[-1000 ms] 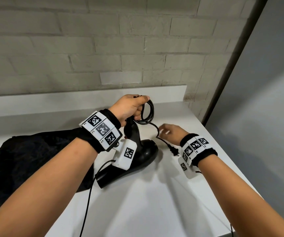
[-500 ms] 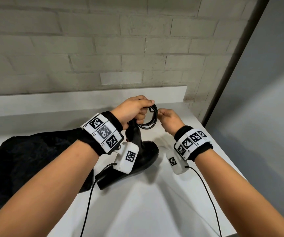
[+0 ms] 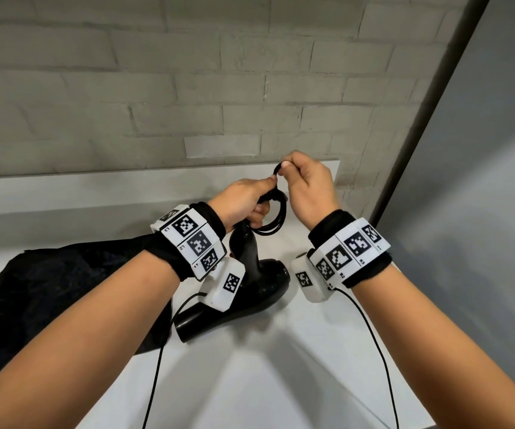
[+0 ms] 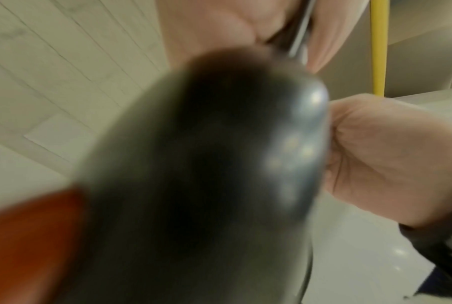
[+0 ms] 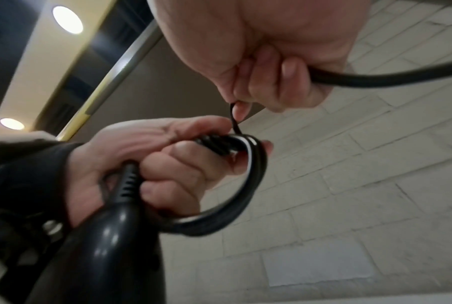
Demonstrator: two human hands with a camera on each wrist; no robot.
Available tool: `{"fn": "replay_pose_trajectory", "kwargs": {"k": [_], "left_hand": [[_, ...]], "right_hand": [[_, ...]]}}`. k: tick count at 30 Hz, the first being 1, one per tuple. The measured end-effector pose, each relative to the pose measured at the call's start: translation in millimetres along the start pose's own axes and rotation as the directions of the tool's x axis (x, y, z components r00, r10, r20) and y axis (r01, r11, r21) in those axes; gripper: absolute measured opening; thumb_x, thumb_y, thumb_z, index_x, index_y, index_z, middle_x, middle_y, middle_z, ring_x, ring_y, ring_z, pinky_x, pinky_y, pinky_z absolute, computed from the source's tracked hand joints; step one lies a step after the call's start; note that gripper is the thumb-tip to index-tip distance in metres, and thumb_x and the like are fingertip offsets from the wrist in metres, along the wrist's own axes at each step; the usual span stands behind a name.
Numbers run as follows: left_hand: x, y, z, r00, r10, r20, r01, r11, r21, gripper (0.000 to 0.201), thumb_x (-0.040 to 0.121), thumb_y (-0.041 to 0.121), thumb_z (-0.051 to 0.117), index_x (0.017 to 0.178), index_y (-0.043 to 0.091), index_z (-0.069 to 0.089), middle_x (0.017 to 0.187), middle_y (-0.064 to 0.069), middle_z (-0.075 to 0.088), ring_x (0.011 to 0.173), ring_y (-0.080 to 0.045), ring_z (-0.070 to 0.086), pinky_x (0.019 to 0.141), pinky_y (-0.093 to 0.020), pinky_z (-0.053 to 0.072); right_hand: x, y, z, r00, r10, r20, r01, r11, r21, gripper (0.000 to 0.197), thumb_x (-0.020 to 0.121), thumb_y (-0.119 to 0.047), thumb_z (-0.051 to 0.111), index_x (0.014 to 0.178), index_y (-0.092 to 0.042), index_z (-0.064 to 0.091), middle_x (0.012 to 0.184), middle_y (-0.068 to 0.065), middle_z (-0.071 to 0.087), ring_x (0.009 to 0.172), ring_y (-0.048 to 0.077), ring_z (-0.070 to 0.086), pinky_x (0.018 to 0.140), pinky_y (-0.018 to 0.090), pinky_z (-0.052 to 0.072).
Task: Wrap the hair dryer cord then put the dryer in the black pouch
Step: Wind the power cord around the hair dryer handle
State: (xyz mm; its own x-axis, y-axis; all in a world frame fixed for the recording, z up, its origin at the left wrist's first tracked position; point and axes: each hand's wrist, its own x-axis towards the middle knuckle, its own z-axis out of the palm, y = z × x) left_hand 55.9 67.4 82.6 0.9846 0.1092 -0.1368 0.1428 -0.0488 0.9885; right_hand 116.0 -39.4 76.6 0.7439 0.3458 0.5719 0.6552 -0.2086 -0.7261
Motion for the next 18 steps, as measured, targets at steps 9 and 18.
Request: {"fn": "replay_pose_trajectory", "kwargs": {"k": [9, 18], "left_hand": [[5.5, -3.6, -5.1, 0.992, 0.018, -0.125, -0.030, 0.995, -0.092, 0.043, 0.099, 0.036, 0.031, 0.064, 0.012, 0.041, 0.035, 0.008, 0.028, 0.029, -0.007, 0.023, 0.038, -0.017, 0.024], [2.6, -2.4, -4.8, 0.994, 0.026, -0.107, -0.032, 0.998, -0.051, 0.035, 0.094, 0.029, 0.048, 0.062, 0.017, 0.038, 0.035, 0.010, 0.025, 0.030, -0.006, 0.021, 0.036, -0.017, 0.022]], "right_hand": [[-36.2, 6.3, 5.3, 0.968, -0.150, 0.200, 0.181, 0.973, -0.145, 0.018, 0.086, -0.020, 0.034, 0.085, -0.010, 0.048, 0.050, -0.008, 0.036, 0.050, 0.020, 0.036, 0.052, 0.034, 0.035], [-41.5, 23.7, 5.3, 0.943, -0.139, 0.303, 0.248, 0.899, -0.361, 0.009, 0.086, -0.026, 0.030, 0.092, -0.029, 0.036, 0.050, -0.005, 0.036, 0.053, 0.025, 0.038, 0.054, 0.028, 0.027]]}}
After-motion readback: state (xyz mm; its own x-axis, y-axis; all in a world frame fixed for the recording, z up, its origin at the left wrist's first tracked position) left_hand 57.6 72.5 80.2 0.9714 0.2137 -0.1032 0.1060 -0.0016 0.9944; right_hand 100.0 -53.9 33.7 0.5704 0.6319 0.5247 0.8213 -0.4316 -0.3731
